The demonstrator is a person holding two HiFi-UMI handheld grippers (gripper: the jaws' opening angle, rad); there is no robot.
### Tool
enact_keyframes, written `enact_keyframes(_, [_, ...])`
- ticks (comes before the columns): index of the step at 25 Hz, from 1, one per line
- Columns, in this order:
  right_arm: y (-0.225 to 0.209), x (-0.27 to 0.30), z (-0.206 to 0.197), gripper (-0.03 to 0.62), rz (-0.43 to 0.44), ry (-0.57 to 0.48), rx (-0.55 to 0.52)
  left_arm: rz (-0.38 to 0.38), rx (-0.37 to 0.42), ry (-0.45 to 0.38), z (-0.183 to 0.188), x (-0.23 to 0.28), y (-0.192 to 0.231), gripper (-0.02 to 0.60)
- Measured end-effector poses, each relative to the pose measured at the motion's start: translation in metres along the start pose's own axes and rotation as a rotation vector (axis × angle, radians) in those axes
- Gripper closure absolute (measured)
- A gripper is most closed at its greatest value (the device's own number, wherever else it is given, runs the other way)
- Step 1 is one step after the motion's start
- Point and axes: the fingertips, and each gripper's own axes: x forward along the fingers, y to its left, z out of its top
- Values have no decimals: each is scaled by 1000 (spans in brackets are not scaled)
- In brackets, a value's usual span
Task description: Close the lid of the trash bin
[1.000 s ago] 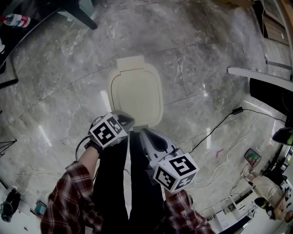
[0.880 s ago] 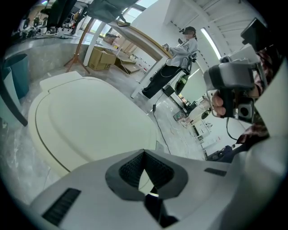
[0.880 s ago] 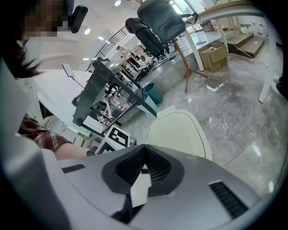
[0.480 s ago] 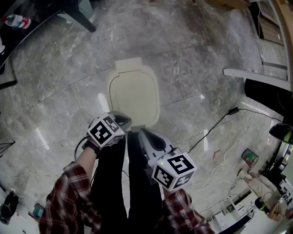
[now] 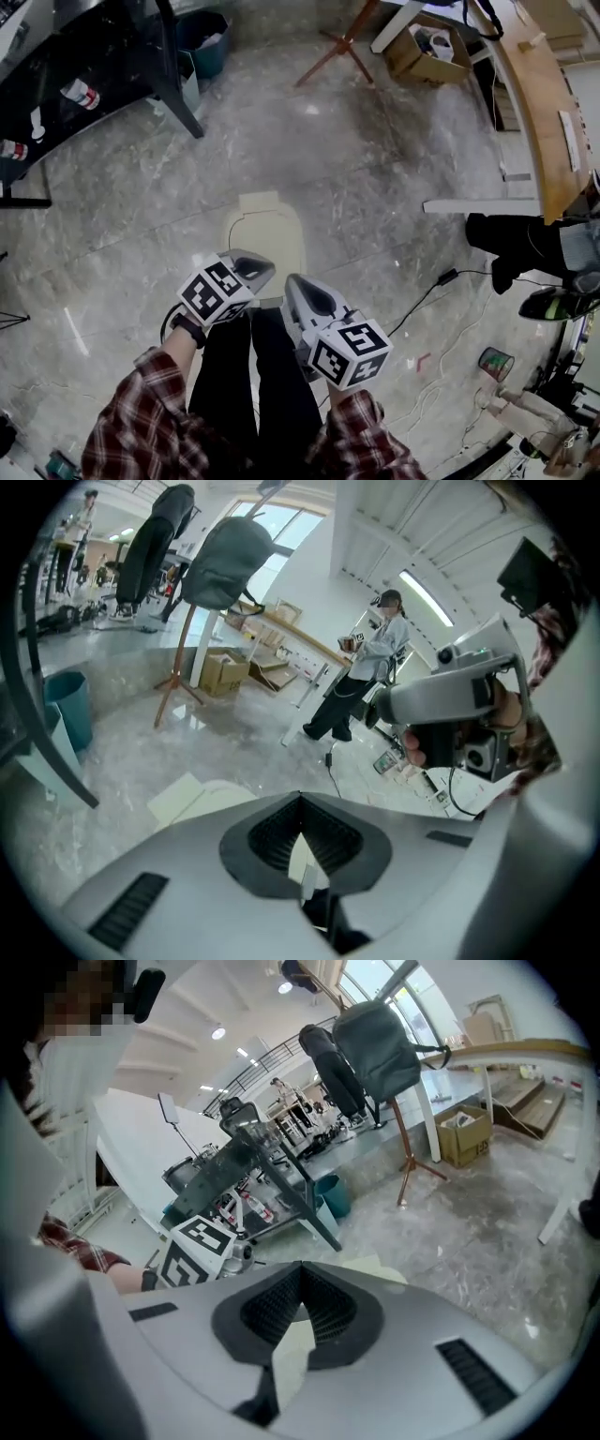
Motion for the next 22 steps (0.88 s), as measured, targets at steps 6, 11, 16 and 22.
enact_keyframes(6, [49,-39,104,582,20,-124,-164,73,88,-171,111,-79,-29,572])
enact_keyframes(11, [97,-103,158,582,58,-173,-272,144,126,-324,182,-156,-84,572])
enact_keyframes(16, [153,-161,214,582,92,-280,-407,207,206,-501,250,-242,-141,572])
enact_keyframes(22, [214,-227,253,582,134,-430,-516,167,273,-651,292,-318,-217,572])
